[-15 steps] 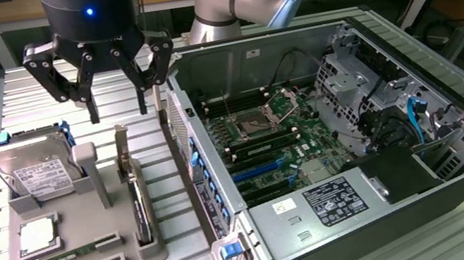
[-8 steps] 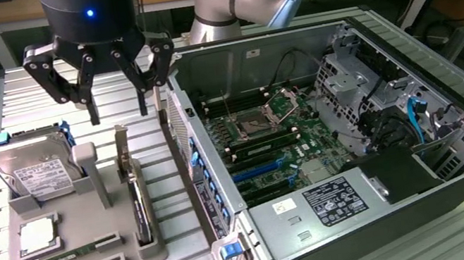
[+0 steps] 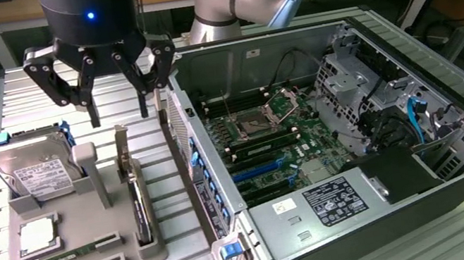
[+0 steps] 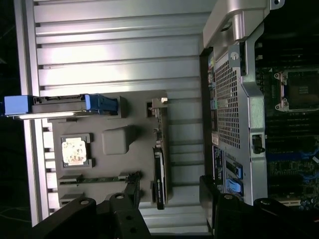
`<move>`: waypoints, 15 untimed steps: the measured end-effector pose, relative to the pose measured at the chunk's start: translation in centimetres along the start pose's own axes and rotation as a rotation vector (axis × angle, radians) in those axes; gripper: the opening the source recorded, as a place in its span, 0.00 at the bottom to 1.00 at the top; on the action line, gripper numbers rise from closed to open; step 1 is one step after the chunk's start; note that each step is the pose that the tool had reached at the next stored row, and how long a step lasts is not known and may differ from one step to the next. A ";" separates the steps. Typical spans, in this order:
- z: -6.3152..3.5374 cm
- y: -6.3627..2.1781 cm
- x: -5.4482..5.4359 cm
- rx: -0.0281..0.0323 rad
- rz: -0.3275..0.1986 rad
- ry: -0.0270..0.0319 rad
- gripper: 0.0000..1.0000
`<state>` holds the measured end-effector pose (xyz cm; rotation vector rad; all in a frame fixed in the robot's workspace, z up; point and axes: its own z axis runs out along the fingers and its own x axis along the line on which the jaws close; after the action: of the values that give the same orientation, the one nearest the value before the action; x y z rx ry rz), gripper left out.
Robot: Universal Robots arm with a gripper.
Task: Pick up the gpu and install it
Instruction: 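Pick up the gpu and move the gpu toward the slot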
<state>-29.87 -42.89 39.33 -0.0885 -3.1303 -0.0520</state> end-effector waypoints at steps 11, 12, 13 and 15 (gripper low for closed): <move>-0.02 -0.47 0.0 0.0000 0.000 0.0001 0.60; -0.02 -0.50 0.0 0.0001 0.000 0.0001 0.60; -0.02 -0.53 0.0 0.0000 0.000 0.0001 0.60; -0.02 -0.58 0.0 0.0000 0.000 0.0000 0.60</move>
<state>-29.87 -43.47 39.33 -0.0885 -3.1303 -0.0520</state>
